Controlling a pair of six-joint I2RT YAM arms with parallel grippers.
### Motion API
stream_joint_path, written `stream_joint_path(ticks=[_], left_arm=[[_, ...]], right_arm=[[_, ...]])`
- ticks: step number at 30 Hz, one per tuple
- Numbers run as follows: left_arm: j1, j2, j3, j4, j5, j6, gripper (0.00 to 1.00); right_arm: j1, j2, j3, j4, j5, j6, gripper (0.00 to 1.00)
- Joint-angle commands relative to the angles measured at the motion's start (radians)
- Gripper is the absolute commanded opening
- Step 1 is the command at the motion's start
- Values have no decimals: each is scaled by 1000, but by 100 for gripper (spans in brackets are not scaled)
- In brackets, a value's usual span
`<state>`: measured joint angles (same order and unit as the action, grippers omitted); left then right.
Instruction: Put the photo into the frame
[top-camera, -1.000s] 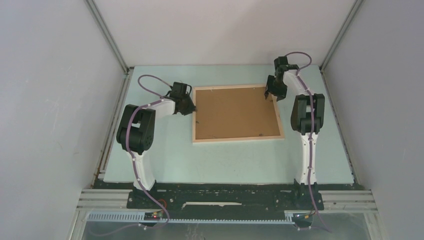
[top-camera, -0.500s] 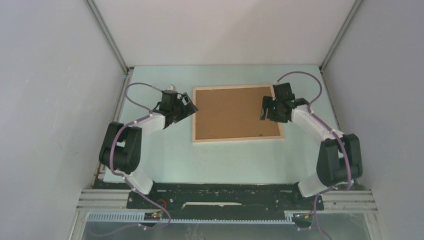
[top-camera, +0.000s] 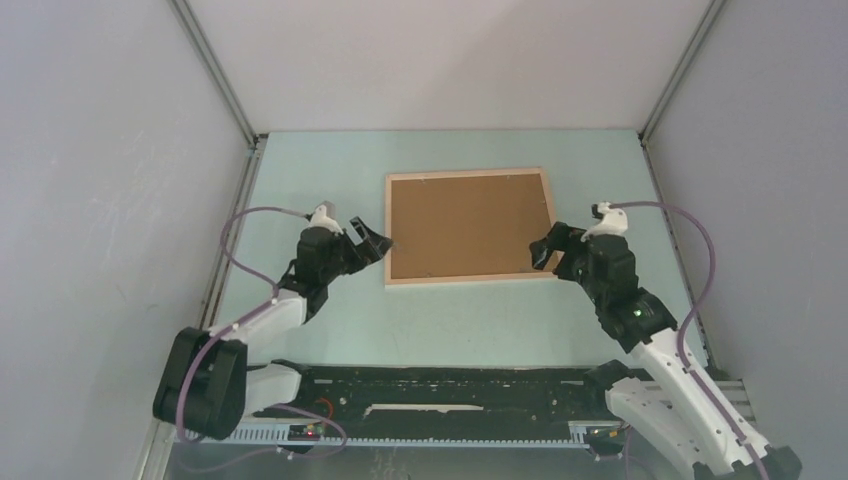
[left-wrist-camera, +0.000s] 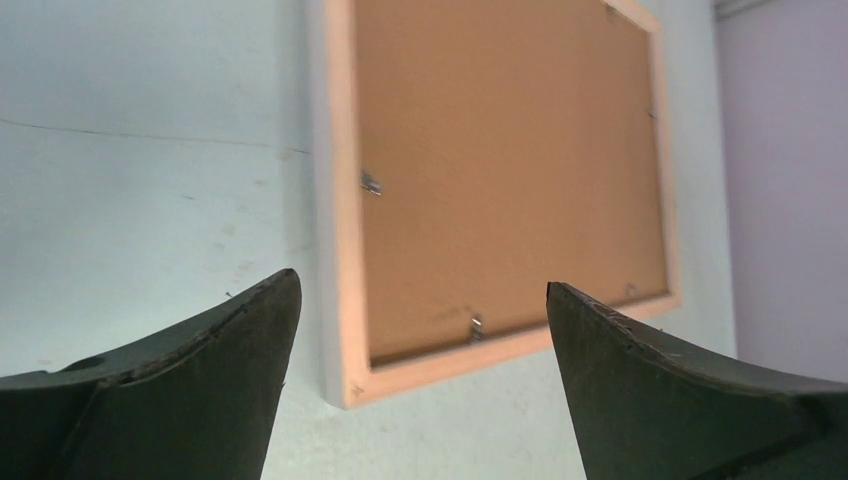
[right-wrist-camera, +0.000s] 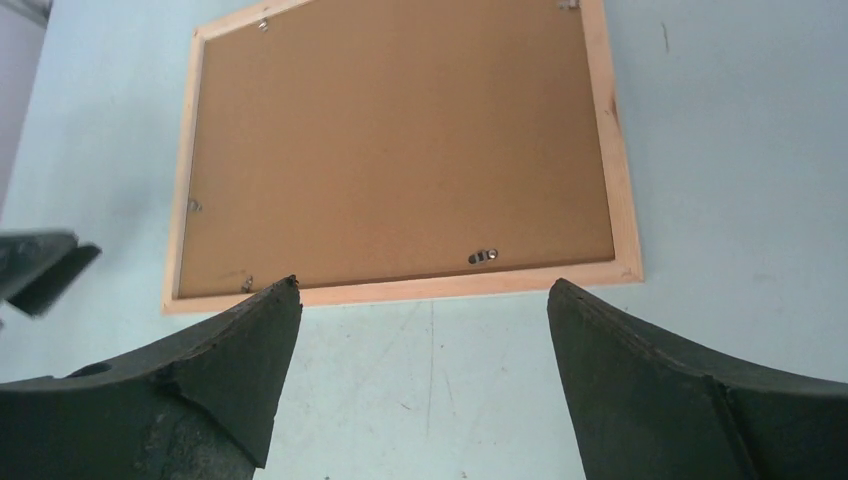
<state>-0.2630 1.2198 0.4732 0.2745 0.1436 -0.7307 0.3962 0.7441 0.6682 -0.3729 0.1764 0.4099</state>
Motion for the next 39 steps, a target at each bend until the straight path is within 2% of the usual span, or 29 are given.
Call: stream_joint_path(ticks=[1, 7, 10, 13, 19, 23, 25, 30, 33, 39], left_arm=[[-108, -159, -96, 186, 33, 32, 100], [-269, -254, -123, 191, -106, 100, 100], [-282, -234, -116, 192, -128, 108, 100], [-282, -206, -112, 203, -139, 104, 100], [-282, -166, -94, 204, -175, 105, 99], [-282, -161, -92, 205, -170, 111, 99], [-282, -164, -94, 210, -169, 111, 99], [-282, -174, -105, 231, -156, 115, 99], [-282, -193, -123, 247, -163, 113, 100], [-282, -217, -146, 271, -175, 108, 100]], right_arm=[[-71, -45, -110, 47, -77, 184, 100], [-111, 25, -122, 28, -140, 341, 100], [-117, 93, -122, 46, -134, 484, 98], [-120, 192, -118, 78, -202, 648, 92], [-67, 477, -40, 120, -290, 877, 87], [-3, 674, 100, 61, -278, 933, 85], [16, 746, 159, 55, -304, 945, 76], [40, 888, 213, 94, -394, 1028, 68], [70, 920, 226, 65, -388, 1076, 64], [110, 892, 229, -27, -307, 1091, 63]])
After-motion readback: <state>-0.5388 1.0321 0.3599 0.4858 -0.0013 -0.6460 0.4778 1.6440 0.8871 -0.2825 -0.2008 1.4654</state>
